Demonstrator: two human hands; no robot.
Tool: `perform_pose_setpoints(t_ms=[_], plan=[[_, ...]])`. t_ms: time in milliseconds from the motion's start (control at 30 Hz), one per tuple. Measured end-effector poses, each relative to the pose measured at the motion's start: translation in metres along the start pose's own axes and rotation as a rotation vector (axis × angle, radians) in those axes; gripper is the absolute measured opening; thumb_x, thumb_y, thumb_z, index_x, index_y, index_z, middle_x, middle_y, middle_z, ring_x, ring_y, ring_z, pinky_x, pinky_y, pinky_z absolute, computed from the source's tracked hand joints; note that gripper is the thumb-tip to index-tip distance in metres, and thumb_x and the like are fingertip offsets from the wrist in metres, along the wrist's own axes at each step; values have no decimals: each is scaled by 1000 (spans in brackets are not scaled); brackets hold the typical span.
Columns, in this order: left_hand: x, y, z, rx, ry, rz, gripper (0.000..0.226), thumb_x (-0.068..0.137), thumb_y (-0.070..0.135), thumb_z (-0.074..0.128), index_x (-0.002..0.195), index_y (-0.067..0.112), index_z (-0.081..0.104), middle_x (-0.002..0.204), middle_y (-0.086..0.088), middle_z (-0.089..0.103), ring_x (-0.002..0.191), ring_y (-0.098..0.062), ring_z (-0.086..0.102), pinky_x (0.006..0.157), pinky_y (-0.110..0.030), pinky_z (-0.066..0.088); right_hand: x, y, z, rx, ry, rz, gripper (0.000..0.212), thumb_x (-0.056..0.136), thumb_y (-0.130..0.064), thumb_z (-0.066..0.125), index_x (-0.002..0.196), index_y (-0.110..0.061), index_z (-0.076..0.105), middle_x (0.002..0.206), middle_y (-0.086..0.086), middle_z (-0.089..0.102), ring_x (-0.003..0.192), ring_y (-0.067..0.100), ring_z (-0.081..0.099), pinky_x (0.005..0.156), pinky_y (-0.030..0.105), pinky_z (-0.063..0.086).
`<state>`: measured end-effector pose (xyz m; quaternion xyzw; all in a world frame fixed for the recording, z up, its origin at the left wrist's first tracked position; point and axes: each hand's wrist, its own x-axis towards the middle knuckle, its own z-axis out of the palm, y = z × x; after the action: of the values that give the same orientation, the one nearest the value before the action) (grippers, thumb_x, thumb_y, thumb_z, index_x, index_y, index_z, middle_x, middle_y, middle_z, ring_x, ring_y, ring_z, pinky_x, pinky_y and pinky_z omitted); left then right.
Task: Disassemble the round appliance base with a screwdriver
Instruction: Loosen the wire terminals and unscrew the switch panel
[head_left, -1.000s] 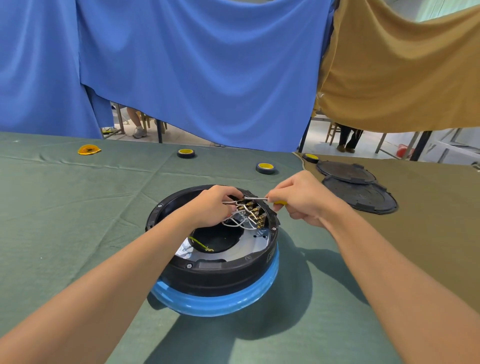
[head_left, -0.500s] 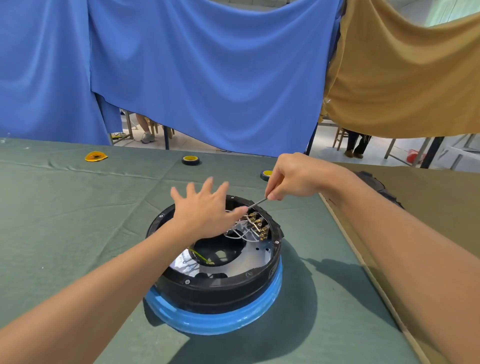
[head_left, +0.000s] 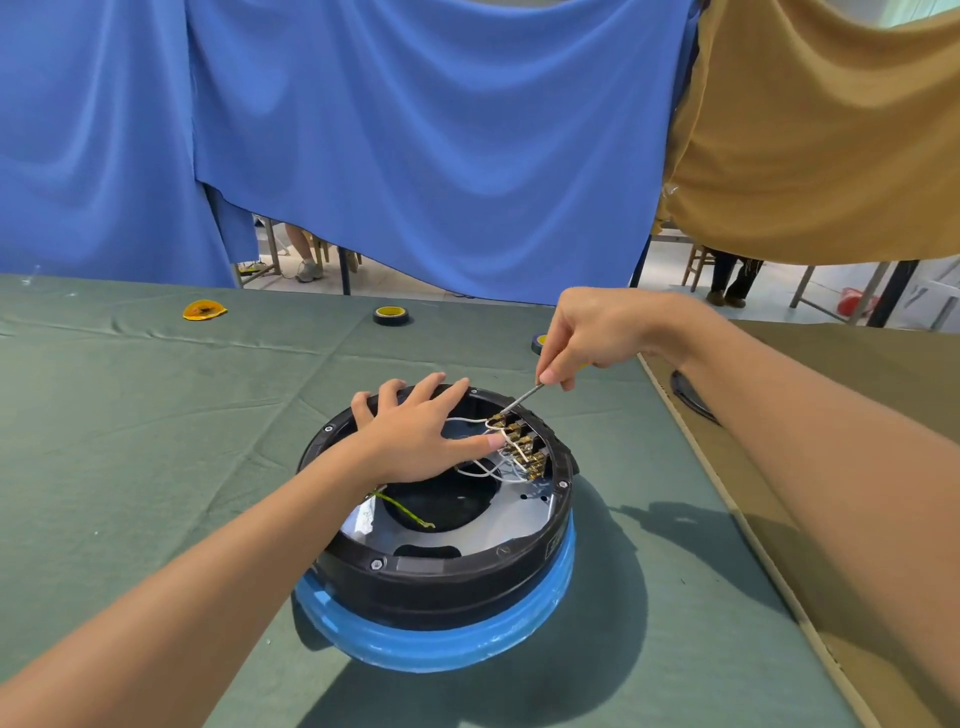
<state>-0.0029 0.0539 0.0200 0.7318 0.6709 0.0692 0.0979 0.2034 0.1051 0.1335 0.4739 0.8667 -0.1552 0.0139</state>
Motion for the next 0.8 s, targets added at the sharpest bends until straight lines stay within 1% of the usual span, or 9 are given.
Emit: perform_pose_setpoints(t_ms=[67, 133, 200, 300, 400, 467, 500, 633, 800], plan=[[1, 0, 1, 4, 5, 0, 103, 59, 96, 20, 149, 48, 8, 161, 16, 2, 147, -29, -1, 112, -57, -4, -6, -17, 0, -203, 65, -36, 10, 83, -26, 69, 77, -32, 74, 68, -13, 71, 75, 4, 61, 62, 22, 45], [1, 0, 3, 3, 11, 2, 104, 58, 97, 20, 149, 49, 9, 161, 16, 2, 147, -29, -1, 112, -57, -4, -14, -37, 6, -400, 152, -46, 8, 82, -25, 67, 77, -31, 71, 69, -14, 66, 78, 9, 60, 57, 24, 40], [1, -1, 4, 2, 16, 2, 104, 57, 97, 20, 149, 49, 9, 161, 16, 3, 146, -29, 0, 112, -57, -4, -20, -54, 18, -606, 270, -92, 9, 81, -18, 60, 72, -21, 60, 68, -7, 53, 66, 19, 54, 51, 25, 30], [1, -1, 4, 7, 24, 10, 100, 62, 95, 23, 150, 49, 8, 162, 14, 2, 146, -30, 0, 111, -57, -4, -23, -69, 33, -735, 344, -172, 34, 78, -11, 55, 59, -22, 29, 63, -1, 35, 50, 17, 35, 47, 26, 19], [2, -2, 4, 6, 30, 10, 99, 64, 95, 25, 149, 48, 10, 161, 15, 4, 146, -30, 1, 111, -57, -3, -16, -58, 17, -524, 188, -107, 20, 80, -14, 61, 62, -18, 52, 62, -4, 55, 63, 20, 55, 51, 27, 37], [2, -2, 4, 9, 32, 13, 98, 65, 95, 27, 149, 48, 11, 161, 15, 5, 146, -30, 2, 110, -58, -2, -11, -39, 4, -306, 63, -70, 11, 82, -19, 67, 73, -24, 72, 63, -8, 68, 70, 10, 62, 61, 26, 48], [2, -2, 4, 10, 31, 13, 98, 65, 95, 28, 149, 48, 10, 161, 15, 5, 146, -31, 2, 110, -58, -1, -8, -28, 0, -184, 23, -56, 10, 83, -19, 68, 77, -24, 75, 65, -8, 70, 65, 8, 60, 60, 25, 47], [4, -1, 3, 17, 31, 6, 99, 64, 95, 27, 149, 48, 10, 161, 15, 6, 146, -31, 3, 110, -59, 0, 2, 9, 1, 330, -63, 114, 12, 84, -16, 71, 75, -11, 77, 66, 6, 65, 43, 15, 27, 46, 27, 17], [3, -1, 3, 7, 23, 4, 106, 56, 97, 22, 149, 48, 10, 161, 14, 6, 145, -31, 3, 110, -59, -1, 3, 31, 12, 642, -202, 207, 19, 91, -16, 63, 95, 2, 69, 70, 11, 59, 38, 8, 21, 41, 19, 16]])
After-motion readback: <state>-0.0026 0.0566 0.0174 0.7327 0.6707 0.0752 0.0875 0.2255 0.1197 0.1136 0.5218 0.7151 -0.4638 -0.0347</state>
